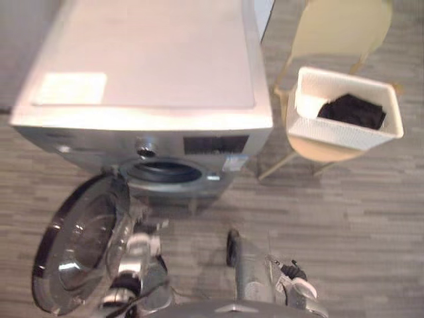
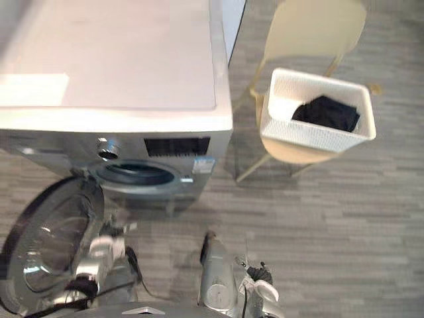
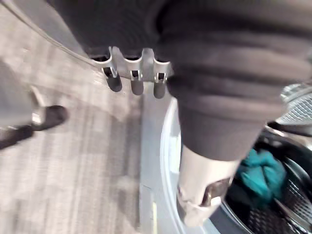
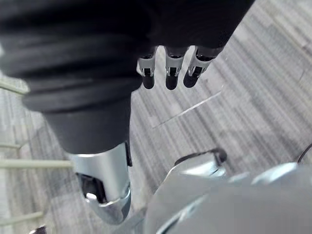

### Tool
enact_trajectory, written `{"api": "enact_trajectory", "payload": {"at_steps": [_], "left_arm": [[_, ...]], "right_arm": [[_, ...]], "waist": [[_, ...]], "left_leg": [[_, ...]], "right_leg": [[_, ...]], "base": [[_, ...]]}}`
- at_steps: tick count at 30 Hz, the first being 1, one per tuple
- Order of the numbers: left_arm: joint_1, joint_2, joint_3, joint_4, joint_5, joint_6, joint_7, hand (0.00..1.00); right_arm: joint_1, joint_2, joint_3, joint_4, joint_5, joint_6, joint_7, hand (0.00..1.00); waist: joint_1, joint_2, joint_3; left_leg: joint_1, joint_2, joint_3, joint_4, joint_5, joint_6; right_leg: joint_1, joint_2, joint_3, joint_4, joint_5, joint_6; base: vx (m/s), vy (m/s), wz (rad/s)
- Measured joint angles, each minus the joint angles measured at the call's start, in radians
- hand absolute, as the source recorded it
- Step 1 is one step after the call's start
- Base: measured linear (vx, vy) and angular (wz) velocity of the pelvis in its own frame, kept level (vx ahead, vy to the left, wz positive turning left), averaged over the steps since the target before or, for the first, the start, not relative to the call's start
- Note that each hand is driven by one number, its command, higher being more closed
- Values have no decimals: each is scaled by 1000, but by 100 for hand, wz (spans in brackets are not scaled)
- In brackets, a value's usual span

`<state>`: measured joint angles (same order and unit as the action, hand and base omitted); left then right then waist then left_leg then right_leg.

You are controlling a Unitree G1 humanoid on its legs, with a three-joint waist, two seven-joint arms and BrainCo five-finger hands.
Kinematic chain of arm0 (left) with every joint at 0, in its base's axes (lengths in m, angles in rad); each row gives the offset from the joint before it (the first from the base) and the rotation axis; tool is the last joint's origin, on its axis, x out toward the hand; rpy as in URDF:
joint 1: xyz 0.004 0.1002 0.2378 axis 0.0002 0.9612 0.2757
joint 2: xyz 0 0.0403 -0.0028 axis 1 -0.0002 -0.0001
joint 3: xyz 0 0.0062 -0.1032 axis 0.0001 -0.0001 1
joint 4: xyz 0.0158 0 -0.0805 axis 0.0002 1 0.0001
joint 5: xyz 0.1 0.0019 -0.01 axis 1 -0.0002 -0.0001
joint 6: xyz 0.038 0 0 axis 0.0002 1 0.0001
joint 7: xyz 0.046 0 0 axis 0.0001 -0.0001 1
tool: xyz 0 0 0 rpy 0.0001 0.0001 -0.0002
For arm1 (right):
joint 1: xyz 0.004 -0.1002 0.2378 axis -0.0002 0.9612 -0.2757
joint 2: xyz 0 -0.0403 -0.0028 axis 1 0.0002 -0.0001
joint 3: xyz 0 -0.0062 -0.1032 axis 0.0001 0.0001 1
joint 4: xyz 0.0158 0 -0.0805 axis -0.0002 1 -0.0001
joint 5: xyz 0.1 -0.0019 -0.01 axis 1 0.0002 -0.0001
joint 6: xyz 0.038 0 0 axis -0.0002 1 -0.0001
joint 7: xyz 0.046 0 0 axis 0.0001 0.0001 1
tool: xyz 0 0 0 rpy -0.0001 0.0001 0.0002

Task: Pick up the laundry basket with both hands and put the clothes into the washing machine.

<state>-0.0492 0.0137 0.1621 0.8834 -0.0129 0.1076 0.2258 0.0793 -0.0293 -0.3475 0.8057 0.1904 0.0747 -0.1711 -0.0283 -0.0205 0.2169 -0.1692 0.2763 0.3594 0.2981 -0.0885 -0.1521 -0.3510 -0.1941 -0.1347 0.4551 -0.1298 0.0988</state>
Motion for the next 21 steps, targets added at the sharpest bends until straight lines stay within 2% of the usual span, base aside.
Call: {"api": "enact_trajectory", "payload": {"at_steps": [3,7,9,12,15,17,18,19,20,21], "left_arm": [[63,-27,127,76,23,1,-15,0],[101,-40,224,118,41,5,-17,0],[102,-48,238,117,41,4,-19,0],[102,-54,248,92,41,0,-23,0],[100,-73,230,88,47,2,-23,0],[94,-77,207,81,54,0,-24,0],[94,-84,208,79,55,1,-25,0],[94,-87,208,79,55,1,-28,0],[95,-73,212,73,55,-1,-37,0],[99,-69,216,73,55,0,-37,0]], "right_arm": [[-3,3,-51,44,-46,16,21,0],[-28,2,-59,92,-110,19,34,0],[-44,4,-59,116,-121,19,39,0],[-43,7,-59,119,-121,19,40,0],[-43,7,-58,117,-122,18,40,0],[-40,0,-59,125,-146,20,45,0],[-35,-1,-60,125,-158,19,55,0],[-33,-2,-62,126,-158,18,58,0],[-33,7,-75,150,-159,19,60,0],[-28,14,-82,157,-159,21,61,0]], "waist": [[2,27,-68],[15,55,-103],[22,57,-104],[35,51,-102],[37,63,-107],[44,75,-109],[49,79,-111],[53,84,-113],[61,63,-114],[63,45,-126]], "left_leg": [[102,-34,2,-171,77,1],[154,-26,-2,-198,100,-4],[150,-12,-8,-156,100,-2],[104,15,-31,38,99,29],[73,31,-30,143,88,46],[68,4,-45,169,-4,30],[74,-30,-71,156,-87,28],[94,-40,-83,124,-133,38],[118,-78,-81,79,-164,44],[125,-97,-85,65,-163,52]], "right_leg": [[91,-5,-43,-94,27,9],[162,11,-64,-140,35,13],[194,21,-68,-161,32,8],[259,21,-72,-186,25,5],[289,23,-64,-200,24,7],[283,31,-38,-218,38,12],[280,49,-18,-239,56,18],[279,63,-7,-246,64,20],[282,66,40,-282,90,17],[287,63,58,-309,111,14]], "base": [[146,25,22],[103,9,11],[58,-7,13],[-16,-40,6],[-24,17,-3],[-65,145,-29],[-50,165,-44],[-52,224,-62],[-35,125,-55],[-5,192,-64]]}}
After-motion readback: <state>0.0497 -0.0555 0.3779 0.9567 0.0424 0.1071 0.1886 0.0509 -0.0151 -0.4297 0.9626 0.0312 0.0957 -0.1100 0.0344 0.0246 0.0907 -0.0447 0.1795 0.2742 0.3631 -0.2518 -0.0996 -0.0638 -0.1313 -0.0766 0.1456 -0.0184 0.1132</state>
